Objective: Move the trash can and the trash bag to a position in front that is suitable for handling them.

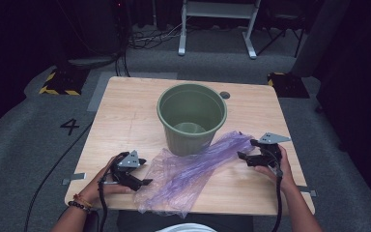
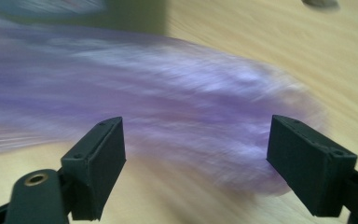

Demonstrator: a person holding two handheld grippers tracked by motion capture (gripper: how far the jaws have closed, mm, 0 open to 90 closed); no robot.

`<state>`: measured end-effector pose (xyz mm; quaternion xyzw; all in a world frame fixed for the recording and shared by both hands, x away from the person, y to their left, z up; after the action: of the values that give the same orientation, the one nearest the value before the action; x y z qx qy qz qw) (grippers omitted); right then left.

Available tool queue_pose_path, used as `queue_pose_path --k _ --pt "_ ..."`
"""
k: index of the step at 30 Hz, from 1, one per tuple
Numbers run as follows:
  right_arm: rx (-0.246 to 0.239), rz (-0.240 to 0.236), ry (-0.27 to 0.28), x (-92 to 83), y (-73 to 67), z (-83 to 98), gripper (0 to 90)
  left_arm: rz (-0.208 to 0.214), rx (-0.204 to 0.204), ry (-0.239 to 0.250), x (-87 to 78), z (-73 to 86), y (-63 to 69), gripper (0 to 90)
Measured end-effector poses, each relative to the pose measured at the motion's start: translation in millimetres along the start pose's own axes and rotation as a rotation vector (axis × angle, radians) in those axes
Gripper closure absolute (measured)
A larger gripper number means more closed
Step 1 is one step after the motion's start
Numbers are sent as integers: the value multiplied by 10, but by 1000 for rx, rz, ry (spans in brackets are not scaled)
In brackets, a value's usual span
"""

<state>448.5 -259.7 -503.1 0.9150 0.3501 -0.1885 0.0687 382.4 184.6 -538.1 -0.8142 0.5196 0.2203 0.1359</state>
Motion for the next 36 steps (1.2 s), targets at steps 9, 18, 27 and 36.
queue_pose_path --k 9,18,27,36 --pt "51 -6 -60 189 104 200 250 -101 -101 134 -310 -123 -134 161" --pt "20 12 -61 210 159 227 605 -312 -122 91 -292 -80 -461 202" --pt "-26 -2 -28 148 104 251 664 -291 -121 27 -34 -54 -520 214" --pt "14 -23 89 -4 -8 84 198 -261 -113 3 57 -49 -490 203"
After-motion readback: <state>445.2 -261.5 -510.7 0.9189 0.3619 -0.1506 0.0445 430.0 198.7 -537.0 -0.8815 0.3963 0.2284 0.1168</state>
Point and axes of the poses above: each handheld gripper's, and its own axes: x roughly forward along the jaws, z roughly out of its underside, y roughly to its right, the point moved 5 cm from there along x, roughly forward along the jaws, and after that the axes turned 14 degrees about y, right-handed, at the moved point
